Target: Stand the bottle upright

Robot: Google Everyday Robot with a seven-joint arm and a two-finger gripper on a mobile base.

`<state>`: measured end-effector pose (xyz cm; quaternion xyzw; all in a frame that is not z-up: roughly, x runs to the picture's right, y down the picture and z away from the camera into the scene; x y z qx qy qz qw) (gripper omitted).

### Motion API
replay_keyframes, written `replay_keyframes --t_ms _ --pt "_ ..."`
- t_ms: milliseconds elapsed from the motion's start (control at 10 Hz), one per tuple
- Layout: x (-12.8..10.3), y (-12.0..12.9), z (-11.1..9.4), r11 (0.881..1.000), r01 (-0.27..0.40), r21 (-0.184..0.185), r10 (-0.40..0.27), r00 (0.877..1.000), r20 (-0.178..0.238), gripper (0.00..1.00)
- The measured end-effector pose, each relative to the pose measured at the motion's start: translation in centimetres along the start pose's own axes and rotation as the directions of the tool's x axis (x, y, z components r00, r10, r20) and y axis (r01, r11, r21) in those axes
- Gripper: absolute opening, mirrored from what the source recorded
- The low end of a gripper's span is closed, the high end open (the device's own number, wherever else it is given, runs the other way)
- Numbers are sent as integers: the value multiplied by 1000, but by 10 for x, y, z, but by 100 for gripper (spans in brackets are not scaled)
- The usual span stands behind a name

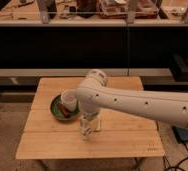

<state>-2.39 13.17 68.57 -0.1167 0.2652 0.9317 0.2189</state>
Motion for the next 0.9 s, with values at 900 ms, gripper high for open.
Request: replay_keyframes --t_ms 900 --pt "-1 0 3 990 -141 -11 134 962 -240 68"
